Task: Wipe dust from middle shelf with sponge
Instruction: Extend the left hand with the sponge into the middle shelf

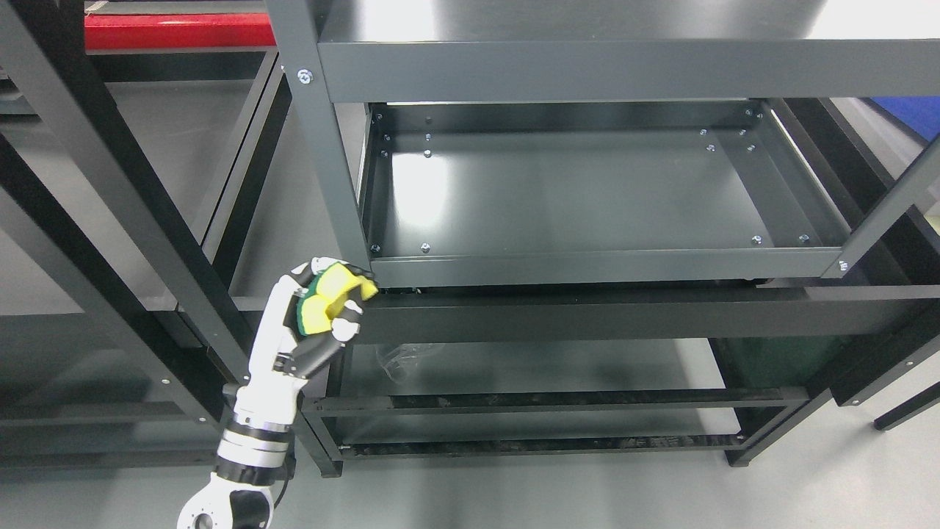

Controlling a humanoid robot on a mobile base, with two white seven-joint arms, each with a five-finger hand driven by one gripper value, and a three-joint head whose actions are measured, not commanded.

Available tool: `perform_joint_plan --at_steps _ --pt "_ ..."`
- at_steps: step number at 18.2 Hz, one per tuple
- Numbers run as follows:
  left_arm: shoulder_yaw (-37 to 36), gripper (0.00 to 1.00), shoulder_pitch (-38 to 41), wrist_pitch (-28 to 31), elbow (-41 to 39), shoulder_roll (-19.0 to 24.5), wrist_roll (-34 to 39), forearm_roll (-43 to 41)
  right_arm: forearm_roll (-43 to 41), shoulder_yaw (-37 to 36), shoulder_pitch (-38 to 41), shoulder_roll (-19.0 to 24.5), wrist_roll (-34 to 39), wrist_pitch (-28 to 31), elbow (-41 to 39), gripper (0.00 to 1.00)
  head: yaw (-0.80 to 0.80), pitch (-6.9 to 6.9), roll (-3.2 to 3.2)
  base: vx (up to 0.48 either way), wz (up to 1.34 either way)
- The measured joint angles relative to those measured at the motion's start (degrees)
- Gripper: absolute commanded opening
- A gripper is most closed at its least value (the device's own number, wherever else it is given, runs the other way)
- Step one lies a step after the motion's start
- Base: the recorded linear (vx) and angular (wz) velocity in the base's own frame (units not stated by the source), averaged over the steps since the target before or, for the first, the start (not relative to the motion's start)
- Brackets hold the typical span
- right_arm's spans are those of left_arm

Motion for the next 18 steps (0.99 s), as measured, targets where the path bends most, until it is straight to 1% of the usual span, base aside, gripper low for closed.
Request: perform_joint_plan --at_steps 3,7,10,15,18 --pt "-2.6 0.02 -0.8 -1.6 0.1 0.4 -3.3 -3.6 0.0 0.0 0.0 0.0 0.0 0.0 0.0 1.0 0.0 0.0 0.0 0.0 0.0" --pt "-6.7 0.02 -3.9 -5.2 0.9 0.2 -4.9 -8.7 0.0 0.0 0.0 0.0 0.0 0.0 0.0 1.0 0.0 0.0 0.0 0.0 0.0" --pt "-9.9 0.02 -9.0 -9.0 2.5 0.1 -6.8 -14.8 0.0 0.0 0.0 0.0 0.0 0.0 0.0 1.0 0.0 0.0 0.0 0.0 0.0" --pt "-15.8 0.02 -17.9 -16.5 5.6 0.0 -17.6 -24.6 0.0 0.0 0.1 0.0 0.8 0.0 0.0 1.0 0.0 0.0 0.0 0.0 0.0" --pt "-19.3 0.02 -26.8 -22.0 9.4 -0.1 -22.0 -28.7 0.0 0.0 0.2 0.0 1.6 0.0 0.0 1.0 0.0 0.0 0.0 0.0 0.0"
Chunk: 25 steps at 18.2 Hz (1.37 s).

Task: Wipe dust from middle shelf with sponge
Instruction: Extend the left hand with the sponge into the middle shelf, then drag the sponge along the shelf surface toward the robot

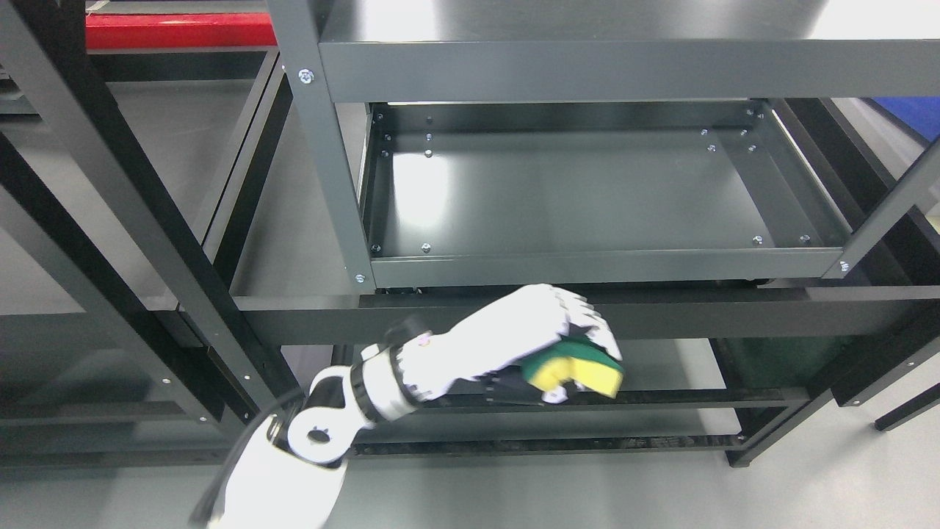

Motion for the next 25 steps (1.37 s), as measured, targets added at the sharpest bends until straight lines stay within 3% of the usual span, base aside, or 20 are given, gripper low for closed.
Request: perform_joint_plan --at_steps 5,11,19,25 --pt "-7.5 0.02 -18.2 -5.1 8.4 -0.1 -1.9 -3.8 0.0 0.0 0.1 0.0 0.4 -0.1 0.0 1.0 0.0 0.0 0.0 0.0 0.0" --pt "-17.8 0.0 -35.4 -3.5 15.5 -0.2 -0.9 -6.8 0.0 0.0 0.1 0.0 0.5 -0.3 0.0 1.0 0.0 0.0 0.0 0.0 0.0" --pt "-25.0 0.0 -49.6 0.1 19.2 -0.2 18.0 -9.6 0.0 0.0 0.2 0.0 0.5 0.0 0.0 1.0 0.0 0.0 0.0 0.0 0.0" --pt "-27.6 0.0 -53.4 2.3 20.6 -0.3 23.7 -14.8 0.0 0.0 0.2 0.0 0.5 0.0 0.0 1.0 0.0 0.0 0.0 0.0 0.0"
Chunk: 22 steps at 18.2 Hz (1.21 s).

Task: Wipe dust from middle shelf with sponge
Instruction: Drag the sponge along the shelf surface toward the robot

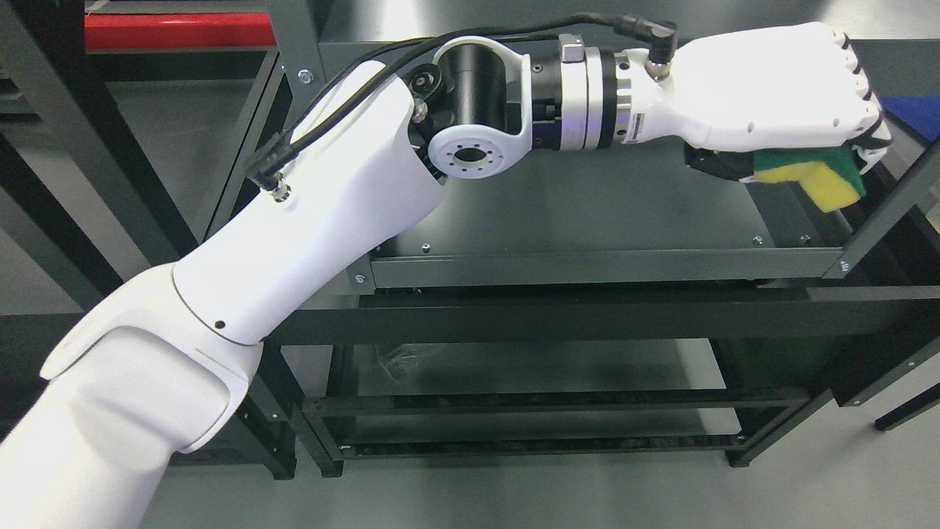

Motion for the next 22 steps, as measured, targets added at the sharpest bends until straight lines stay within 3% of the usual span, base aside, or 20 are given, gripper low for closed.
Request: perform_joint_plan --at_steps 6,13,17,22 --pt "0.7 0.0 -1.3 0.3 0.6 0.0 -0.5 -7.3 0.0 0.0 0.0 0.0 0.0 0.0 0.0 1.0 0.0 0.0 0.0 0.0 0.0" --pt "11.4 0.0 2.9 -8.4 -3.6 0.0 -23.7 -10.2 0.0 0.0 0.0 0.0 0.2 0.0 0.0 1.0 0.0 0.0 0.0 0.0 0.0" --pt "21.6 0.0 6.2 -9.1 -6.9 0.0 -34.9 -6.1 0.0 0.0 0.0 0.0 0.2 0.0 0.0 1.0 0.0 0.0 0.0 0.0 0.0" --pt "30.4 0.0 11.3 -9.3 -11.7 3.6 -38.9 4.4 0.0 0.0 0.0 0.0 0.0 0.1 0.0 1.0 0.0 0.0 0.0 -0.002 -0.01"
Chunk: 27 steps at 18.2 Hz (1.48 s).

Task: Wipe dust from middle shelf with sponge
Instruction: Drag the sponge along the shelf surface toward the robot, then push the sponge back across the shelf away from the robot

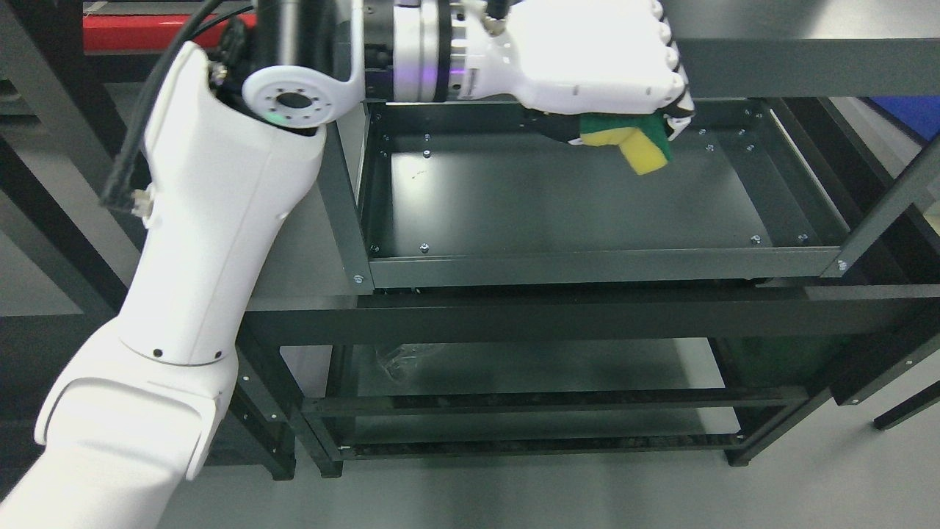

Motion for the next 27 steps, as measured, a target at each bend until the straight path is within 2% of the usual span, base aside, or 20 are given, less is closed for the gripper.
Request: perform_joint_plan --at_steps 9,13,17,20,27 --pt "13.2 0.0 13.0 0.0 -5.1 16.1 -0.4 17.6 0.0 0.0 0.0 0.0 0.0 0.2 0.0 1.0 0.0 0.0 0.0 -0.002 -0.01" --pt "15.6 0.0 14.6 0.0 -6.4 19.2 -0.6 20.1 0.0 0.0 0.0 0.0 0.0 0.2 0.0 1.0 0.0 0.0 0.0 0.0 0.0" --pt "14.5 0.0 13.2 -0.1 -7.0 16.3 -1.0 16.6 0.0 0.0 0.0 0.0 0.0 0.1 0.0 1.0 0.0 0.0 0.0 0.0 0.01" --pt "12.6 0.0 11.5 -0.1 -6.5 11.2 -0.8 10.3 0.0 0.0 0.0 0.0 0.0 0.0 0.0 1.0 0.0 0.0 0.0 0.0 0.0" --pt "3.1 0.0 5.6 0.0 -4.0 3.8 9.7 2.0 0.0 0.0 0.0 0.0 0.0 0.0 0.0 1.0 0.0 -0.01 0.0 0.0 0.0"
